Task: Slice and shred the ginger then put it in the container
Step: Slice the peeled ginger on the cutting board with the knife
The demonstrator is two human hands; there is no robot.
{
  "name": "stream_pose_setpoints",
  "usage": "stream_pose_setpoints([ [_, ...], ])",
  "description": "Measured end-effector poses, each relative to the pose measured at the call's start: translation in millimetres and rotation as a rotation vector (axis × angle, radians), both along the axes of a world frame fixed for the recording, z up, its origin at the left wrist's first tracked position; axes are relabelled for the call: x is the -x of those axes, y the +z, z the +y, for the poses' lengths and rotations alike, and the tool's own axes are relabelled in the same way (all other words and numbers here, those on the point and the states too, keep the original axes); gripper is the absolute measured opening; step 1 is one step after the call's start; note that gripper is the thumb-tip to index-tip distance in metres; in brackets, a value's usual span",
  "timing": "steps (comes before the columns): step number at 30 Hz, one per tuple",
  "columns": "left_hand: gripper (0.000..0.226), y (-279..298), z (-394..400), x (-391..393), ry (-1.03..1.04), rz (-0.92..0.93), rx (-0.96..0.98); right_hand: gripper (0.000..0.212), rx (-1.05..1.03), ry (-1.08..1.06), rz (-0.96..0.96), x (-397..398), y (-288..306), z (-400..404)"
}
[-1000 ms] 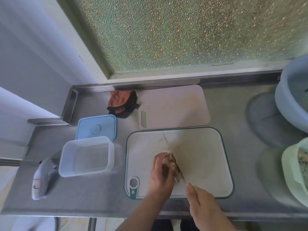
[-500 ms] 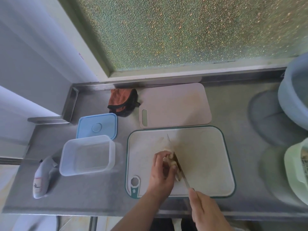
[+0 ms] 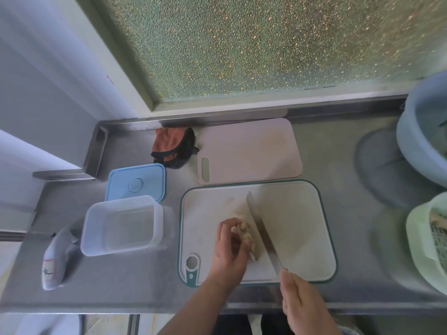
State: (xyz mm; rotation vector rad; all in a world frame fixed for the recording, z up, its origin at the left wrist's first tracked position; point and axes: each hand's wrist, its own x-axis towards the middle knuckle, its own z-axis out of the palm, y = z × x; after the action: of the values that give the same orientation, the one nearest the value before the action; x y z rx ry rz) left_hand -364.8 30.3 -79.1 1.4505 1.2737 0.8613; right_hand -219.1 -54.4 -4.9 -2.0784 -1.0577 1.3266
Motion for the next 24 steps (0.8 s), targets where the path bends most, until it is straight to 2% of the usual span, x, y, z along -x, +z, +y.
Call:
stream_pose_setpoints([
  [5,0.037,0.6,0.8,0.8,0.018,0.023,-0.035,0.036,-0.032,-0.066,-0.008,2.6,0.8,-9.7],
  [7,0.034,3.8,0.5,-0.6,0.018,0.013,-0.052,0.04,0.015,0.053,-0.007,4.6,-3.7,-15.1],
  [9,0.033,5.7,0.1,-2.0,0.02,0.006,-0.064,0.039,-0.11,0.267,-0.146,-1.6,-9.6,-23.4],
  [11,0.034,6.2,-0.1,-2.5,0.018,-0.005,-0.06,0.028,-0.251,0.355,-0.467,1.4,-8.4,-28.2],
  [13,0.036,6.5,-1.0,-2.8,0.012,-0.003,-0.055,0.029,-0.337,0.384,-0.56,7.5,-0.9,-27.5],
  [15,0.038,8.5,-1.1,-3.7,0.017,-0.005,-0.048,0.045,-0.245,0.438,-0.455,6.7,11.2,-18.3],
  [16,0.038,9.8,-0.7,-4.3,0.021,-0.002,-0.042,0.056,-0.203,0.394,-0.33,3.2,17.0,-8.4],
  [18,0.036,8.8,-0.4,-3.8,0.019,-0.003,-0.048,0.047,-0.037,0.214,-0.099,2.1,12.6,0.9],
  [19,0.035,9.0,0.1,-4.0,0.02,0.008,-0.057,0.044,-0.064,0.208,-0.083,4.0,11.2,2.5],
  [21,0.035,7.3,0.4,-2.7,0.017,0.023,-0.056,0.044,-0.033,0.217,-0.175,5.2,15.6,9.0],
  [23,0.038,9.4,0.0,-3.0,0.021,0.03,-0.059,0.055,-0.119,0.181,-0.297,4.4,14.9,4.7],
  [24,0.04,12.9,0.5,-3.9,0.028,0.04,-0.052,0.062,-0.166,0.237,-0.334,1.4,10.9,3.6],
])
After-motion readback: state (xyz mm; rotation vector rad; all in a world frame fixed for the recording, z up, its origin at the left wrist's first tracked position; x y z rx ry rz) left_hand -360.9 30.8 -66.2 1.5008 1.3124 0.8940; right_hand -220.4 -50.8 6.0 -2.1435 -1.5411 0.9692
